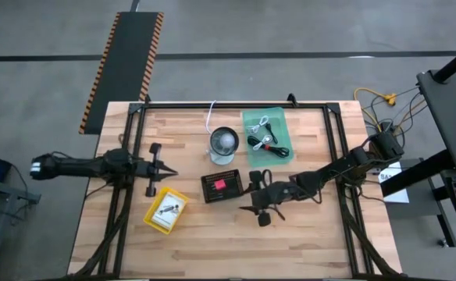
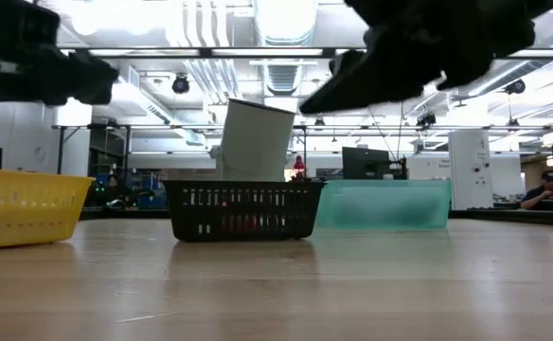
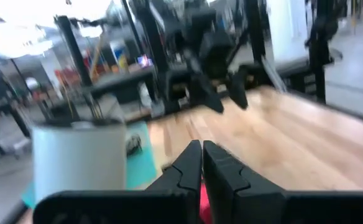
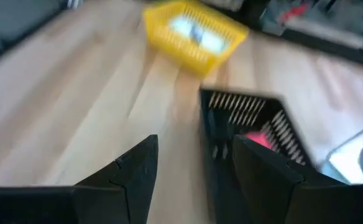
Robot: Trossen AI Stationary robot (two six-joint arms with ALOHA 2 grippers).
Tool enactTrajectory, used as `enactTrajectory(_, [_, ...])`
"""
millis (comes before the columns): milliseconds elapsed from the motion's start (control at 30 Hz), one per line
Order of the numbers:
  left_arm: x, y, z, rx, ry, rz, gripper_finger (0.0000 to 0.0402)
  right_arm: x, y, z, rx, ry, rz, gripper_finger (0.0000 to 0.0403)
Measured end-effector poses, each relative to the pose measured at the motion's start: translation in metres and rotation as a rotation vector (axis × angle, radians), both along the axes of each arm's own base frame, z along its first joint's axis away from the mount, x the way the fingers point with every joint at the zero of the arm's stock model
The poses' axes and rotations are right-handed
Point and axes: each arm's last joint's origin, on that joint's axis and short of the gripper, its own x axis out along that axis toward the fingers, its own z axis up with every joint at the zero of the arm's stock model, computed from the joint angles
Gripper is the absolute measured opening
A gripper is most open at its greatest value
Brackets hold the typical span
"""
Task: Pick and place items into bin
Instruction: Return to Home Position
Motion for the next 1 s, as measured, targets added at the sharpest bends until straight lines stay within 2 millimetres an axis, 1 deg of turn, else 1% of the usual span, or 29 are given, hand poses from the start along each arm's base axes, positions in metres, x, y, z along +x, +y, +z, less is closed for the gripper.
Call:
enactTrajectory(133, [-0.006,0.000,0.003,0.005,-0.045,0.000,0.0000,-0.001,-0.003,0.002,0.033,-0.143,0.000,0.0194])
enactTrajectory(200, [-0.008,0.000,0.003,0.006,-0.047,0.001,0.0000,-0.004,-0.003,0.005,0.009,-0.190,0.035,0.0194])
enactTrajectory(300, [-0.010,0.000,0.002,0.007,-0.042,0.002,0.0000,-0.009,-0.006,0.015,-0.045,-0.246,0.066,0.0194])
enactTrajectory(400, [-0.011,0.000,-0.001,0.007,-0.014,0.003,0.0000,-0.017,-0.018,0.024,-0.083,-0.268,0.049,0.0185])
enactTrajectory(467, [-0.012,0.000,-0.002,0.002,-0.004,0.004,0.0000,-0.026,-0.029,0.029,-0.096,-0.261,0.025,0.0171])
enactTrajectory(600, [-0.012,0.000,-0.002,0.004,-0.003,0.008,0.0000,-0.058,-0.050,0.031,-0.039,-0.266,0.011,0.0120])
enactTrajectory(700, [-0.012,0.000,-0.003,0.013,-0.002,0.011,0.0000,-0.088,-0.061,0.023,0.013,-0.283,-0.031,0.0067])
enactTrajectory(767, [-0.012,0.000,-0.003,0.024,-0.003,0.013,0.0000,-0.109,-0.066,0.016,0.046,-0.333,-0.061,0.0030])
enactTrajectory(800, [-0.012,0.000,-0.003,0.024,-0.003,0.013,0.0000,-0.118,-0.068,0.013,0.061,-0.359,-0.067,0.0019])
enactTrajectory(900, [-0.012,0.000,-0.003,0.017,-0.002,0.013,0.0000,-0.145,-0.072,0.005,0.128,-0.424,-0.081,0.0013])
enactTrajectory(1000, [-0.012,0.000,-0.003,-0.002,0.000,0.013,0.0000,-0.167,-0.075,0.000,0.170,-0.496,-0.083,0.0009])
